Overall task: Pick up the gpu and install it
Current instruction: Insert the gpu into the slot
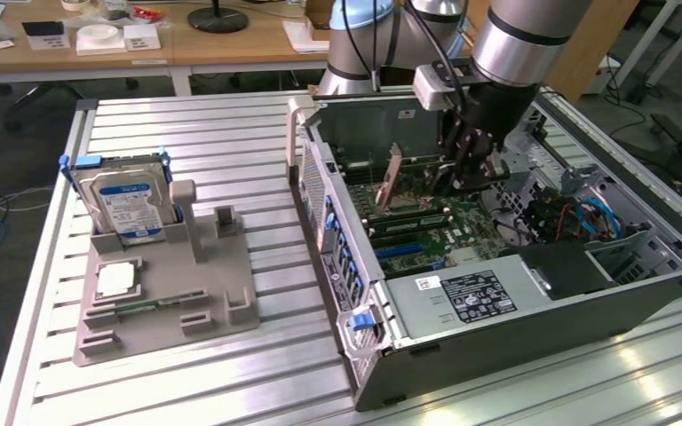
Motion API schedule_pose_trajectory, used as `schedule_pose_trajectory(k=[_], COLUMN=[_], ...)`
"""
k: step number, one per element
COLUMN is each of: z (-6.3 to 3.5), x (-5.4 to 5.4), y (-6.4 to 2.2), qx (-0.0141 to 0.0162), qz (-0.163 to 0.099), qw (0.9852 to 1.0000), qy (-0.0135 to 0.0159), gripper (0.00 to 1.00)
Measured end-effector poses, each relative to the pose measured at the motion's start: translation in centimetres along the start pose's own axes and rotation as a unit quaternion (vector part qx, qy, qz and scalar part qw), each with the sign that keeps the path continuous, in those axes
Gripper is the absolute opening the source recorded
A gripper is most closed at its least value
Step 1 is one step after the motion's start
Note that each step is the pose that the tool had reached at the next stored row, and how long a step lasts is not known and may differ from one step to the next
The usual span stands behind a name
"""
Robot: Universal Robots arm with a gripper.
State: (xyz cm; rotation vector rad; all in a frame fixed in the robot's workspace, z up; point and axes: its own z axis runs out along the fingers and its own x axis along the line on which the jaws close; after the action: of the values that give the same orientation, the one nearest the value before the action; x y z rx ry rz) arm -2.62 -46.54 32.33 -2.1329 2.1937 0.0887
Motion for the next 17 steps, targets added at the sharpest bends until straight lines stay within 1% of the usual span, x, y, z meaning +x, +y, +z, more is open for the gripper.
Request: schedule_pose_trajectory(k=[1,8,15,17], z=[0.03,0.09,1.18,1.38], x=[-0.1,-0.1,0.0,0.1], y=[-0.01,0.09,0.17,0.23], qx=[0.0,0.0001,-0.0003,-0.0003], qz=[0.0,0.0,0.0,0.0], qw=[1.0,1.0,1.0,1.0], qy=[0.0011,0.001,0.0011,0.0018], gripper=[0.28,0.28,0.28,0.28])
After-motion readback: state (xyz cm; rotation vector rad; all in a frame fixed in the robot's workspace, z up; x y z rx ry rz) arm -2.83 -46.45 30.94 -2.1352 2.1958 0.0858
